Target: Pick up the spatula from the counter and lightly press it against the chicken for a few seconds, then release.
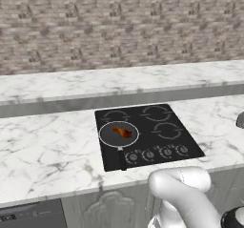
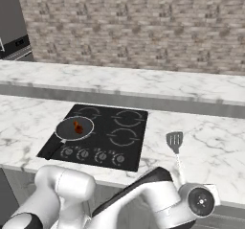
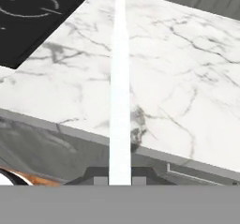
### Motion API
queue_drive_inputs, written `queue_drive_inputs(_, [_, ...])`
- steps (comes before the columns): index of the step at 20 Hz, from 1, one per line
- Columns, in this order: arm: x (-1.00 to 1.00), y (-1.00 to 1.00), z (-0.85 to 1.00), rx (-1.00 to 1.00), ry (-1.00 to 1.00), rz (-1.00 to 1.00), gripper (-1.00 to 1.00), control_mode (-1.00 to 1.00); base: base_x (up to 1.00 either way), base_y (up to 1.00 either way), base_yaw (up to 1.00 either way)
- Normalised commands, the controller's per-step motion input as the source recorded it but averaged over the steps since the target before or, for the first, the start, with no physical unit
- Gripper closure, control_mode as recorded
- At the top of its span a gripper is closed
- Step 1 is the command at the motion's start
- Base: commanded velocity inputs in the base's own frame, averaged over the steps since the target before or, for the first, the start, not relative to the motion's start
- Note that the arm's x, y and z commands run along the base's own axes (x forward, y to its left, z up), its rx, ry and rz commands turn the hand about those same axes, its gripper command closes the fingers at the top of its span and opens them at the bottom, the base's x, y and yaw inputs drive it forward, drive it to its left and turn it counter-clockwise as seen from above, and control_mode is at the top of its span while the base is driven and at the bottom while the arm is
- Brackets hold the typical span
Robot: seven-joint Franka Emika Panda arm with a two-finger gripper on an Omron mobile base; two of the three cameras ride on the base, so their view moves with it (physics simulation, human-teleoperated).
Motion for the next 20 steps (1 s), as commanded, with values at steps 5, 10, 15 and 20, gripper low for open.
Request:
queue_drive_inputs(5, [-0.27, 0.2, 0.48, -0.21, 0.0, 0.28, 1.0, -1.0, 0.0, 0.0, 0.0])
queue_drive_inputs(10, [-0.24, 0.27, 0.6, -0.2, 0.0, 0.2, 1.0, -1.0, 0.0, 0.0, 0.0])
queue_drive_inputs(15, [-0.14, 0.41, 0.54, -0.21, 0.04, 0.12, 1.0, -1.0, 0.0, 0.0, 0.0])
queue_drive_inputs(20, [-0.19, 0.24, 0.39, -0.16, 0.01, 0.11, 1.0, -1.0, 0.0, 0.0, 0.0])
